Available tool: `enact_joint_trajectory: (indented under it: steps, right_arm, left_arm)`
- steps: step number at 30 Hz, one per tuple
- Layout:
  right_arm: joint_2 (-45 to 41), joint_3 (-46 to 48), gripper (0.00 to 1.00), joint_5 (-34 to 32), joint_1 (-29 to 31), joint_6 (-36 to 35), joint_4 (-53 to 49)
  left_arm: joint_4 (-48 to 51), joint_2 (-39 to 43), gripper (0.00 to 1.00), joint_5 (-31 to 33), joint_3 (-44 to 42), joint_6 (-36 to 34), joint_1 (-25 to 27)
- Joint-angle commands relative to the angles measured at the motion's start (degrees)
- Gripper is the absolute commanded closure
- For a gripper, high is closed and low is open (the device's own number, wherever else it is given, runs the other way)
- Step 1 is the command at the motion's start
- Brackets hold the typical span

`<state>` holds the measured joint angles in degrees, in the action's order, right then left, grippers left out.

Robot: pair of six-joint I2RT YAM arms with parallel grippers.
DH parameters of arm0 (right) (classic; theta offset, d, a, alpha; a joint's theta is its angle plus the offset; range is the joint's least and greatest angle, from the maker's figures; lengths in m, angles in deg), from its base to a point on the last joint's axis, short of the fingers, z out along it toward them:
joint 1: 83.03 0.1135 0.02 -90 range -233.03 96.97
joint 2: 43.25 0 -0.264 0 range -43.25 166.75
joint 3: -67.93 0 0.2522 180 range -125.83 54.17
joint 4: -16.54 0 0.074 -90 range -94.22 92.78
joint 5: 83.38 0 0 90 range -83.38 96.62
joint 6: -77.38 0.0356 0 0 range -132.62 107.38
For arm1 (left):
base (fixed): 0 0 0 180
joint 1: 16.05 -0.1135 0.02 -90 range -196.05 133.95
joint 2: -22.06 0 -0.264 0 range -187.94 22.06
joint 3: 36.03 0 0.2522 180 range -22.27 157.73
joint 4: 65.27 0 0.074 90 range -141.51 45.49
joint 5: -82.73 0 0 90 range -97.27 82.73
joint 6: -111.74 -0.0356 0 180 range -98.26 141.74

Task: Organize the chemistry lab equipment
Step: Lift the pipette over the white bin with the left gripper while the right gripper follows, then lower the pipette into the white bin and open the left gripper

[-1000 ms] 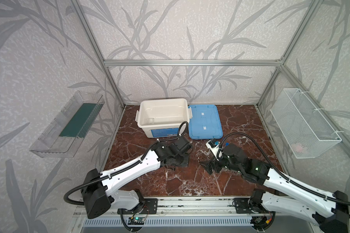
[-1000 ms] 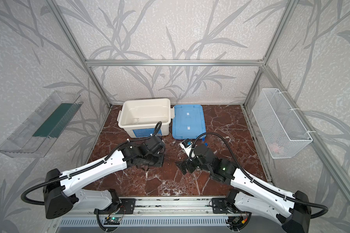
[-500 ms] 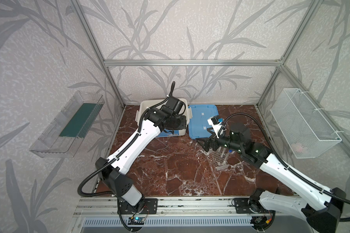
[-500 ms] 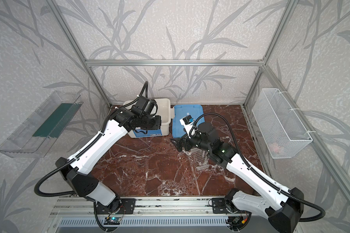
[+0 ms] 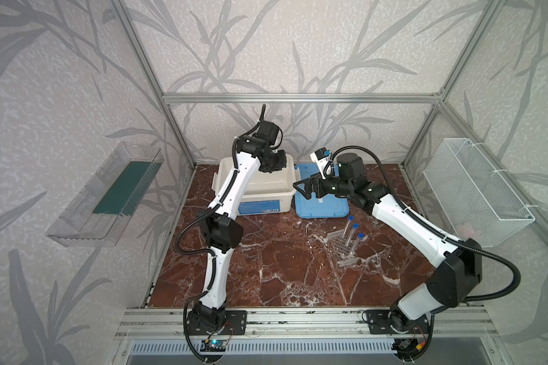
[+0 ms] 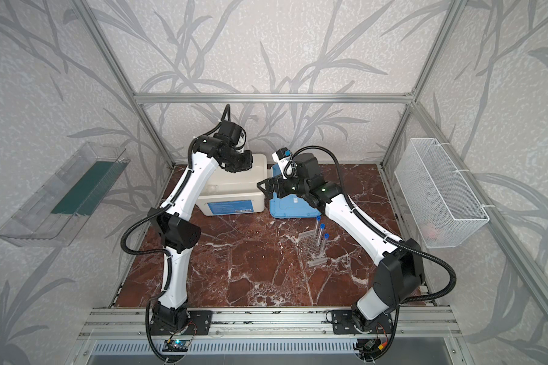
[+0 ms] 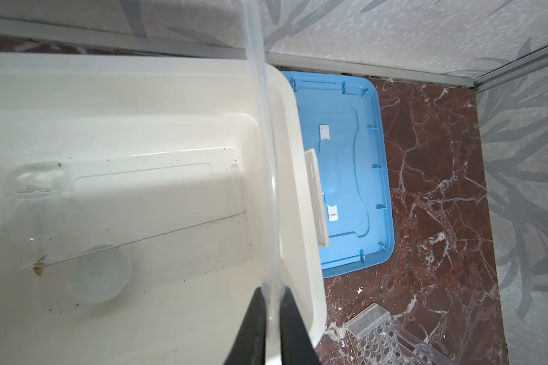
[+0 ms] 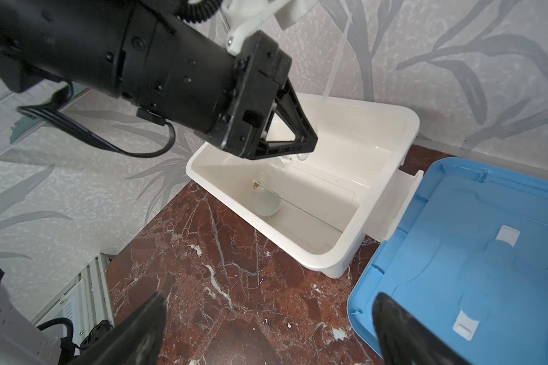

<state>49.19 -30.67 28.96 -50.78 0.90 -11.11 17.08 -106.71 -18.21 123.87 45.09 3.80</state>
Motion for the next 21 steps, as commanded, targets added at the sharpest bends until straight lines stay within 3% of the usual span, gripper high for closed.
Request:
enact_joint_trajectory:
  steps: [1,11,21]
  right_arm:
    - [2.37,-4.37,0.01,-0.59,-0.27,-0.05,-2.6]
    - [8.59,-7.21,0.0,-0.13,-0.29,-0.43,-2.16]
    - [10.05,-5.48,0.01,-0.27,-0.28,-0.07,-1.01]
  left_arm:
    - [2.79,-1.68,0.88,-3.37,1.93,1.02,-2.08]
    - [-1.5,-6.98,0.89,-5.31,0.23,5.05,-3.51]
    - [-0.19,-8.65,0.9,-5.25,-2.48,4.41,-0.71]
